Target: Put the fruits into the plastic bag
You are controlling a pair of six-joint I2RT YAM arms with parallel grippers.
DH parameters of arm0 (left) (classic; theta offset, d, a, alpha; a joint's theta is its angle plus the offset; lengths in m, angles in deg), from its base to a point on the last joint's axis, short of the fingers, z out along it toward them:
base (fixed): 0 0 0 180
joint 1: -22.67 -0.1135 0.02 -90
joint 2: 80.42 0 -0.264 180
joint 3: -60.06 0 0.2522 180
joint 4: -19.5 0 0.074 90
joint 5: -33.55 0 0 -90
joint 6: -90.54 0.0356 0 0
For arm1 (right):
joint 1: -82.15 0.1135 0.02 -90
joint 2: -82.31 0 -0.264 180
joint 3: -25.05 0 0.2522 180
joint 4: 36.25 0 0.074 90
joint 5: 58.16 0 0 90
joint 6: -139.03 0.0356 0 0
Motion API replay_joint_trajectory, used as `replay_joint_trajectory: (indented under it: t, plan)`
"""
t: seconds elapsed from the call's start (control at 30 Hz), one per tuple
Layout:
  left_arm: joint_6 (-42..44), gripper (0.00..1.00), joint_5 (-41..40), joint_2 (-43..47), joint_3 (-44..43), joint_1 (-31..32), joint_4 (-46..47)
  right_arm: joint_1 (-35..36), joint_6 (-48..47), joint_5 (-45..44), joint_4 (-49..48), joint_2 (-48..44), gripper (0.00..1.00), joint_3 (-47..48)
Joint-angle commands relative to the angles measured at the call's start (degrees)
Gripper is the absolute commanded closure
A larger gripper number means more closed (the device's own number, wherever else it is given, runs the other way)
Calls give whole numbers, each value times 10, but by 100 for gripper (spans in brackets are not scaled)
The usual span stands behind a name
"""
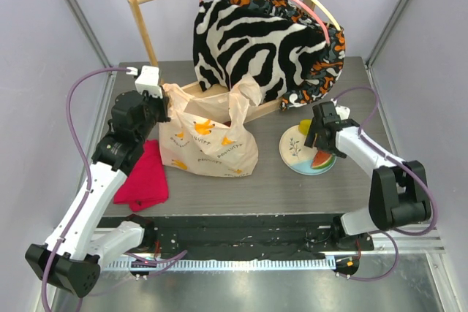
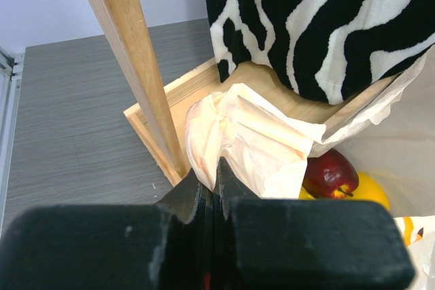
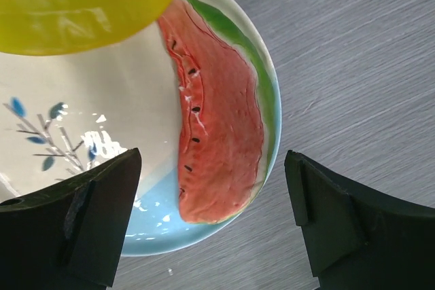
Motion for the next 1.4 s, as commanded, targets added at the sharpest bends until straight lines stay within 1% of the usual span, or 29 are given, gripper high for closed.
replay_joint_trajectory:
  t: [0.0, 0.27, 0.37, 0.5, 0.57, 0.6, 0.63, 0.67, 0.83, 0.87, 0.97, 1.13, 1.17, 1.23, 1.37]
  plan:
    - [3, 100, -3, 13, 0, -2, 27, -3, -6, -25, -2, 18, 6, 23]
    - [3, 100, -3, 11, 0, -2, 25, -3, -7, -51, -14, 51, 7, 16]
    - [3, 100, -4, 12, 1, -2, 25, -5, -8, -43, -28, 66, 11, 12]
    - [3, 100, -3, 12, 1, -2, 26, -6, -5, -37, -46, 74, 20, 7]
    - [3, 100, -4, 11, 1, -2, 26, -7, -5, -35, -49, 80, 22, 6]
    - [3, 100, -4, 12, 1, -3, 26, -8, -5, -33, -50, 81, 29, 5]
    - [4, 100, -4, 11, 1, -2, 26, -9, -5, -33, -50, 82, 32, 3]
    - [4, 100, -4, 11, 1, -2, 26, -8, -4, -34, -48, 79, 37, 2]
    - [4, 100, -5, 13, 1, -2, 27, -8, 2, -54, -36, 67, 45, -6]
    - [4, 100, -4, 12, 1, -2, 28, -9, 2, -59, -33, 64, 49, -6]
    - [4, 100, -4, 14, 2, -1, 27, -9, 0, -75, -16, 53, 56, -3]
    - [6, 100, -7, 15, 2, 4, 28, -10, -1, -120, 19, 24, 66, 2]
    - [6, 100, -6, 15, 2, 5, 27, -9, -1, -140, 24, 19, 68, 2]
    - [6, 100, -6, 15, 3, 7, 28, -9, 2, -148, 34, 4, 74, 5]
    - [6, 100, -8, 16, 3, 8, 28, -10, 3, -163, 57, -27, 75, 18]
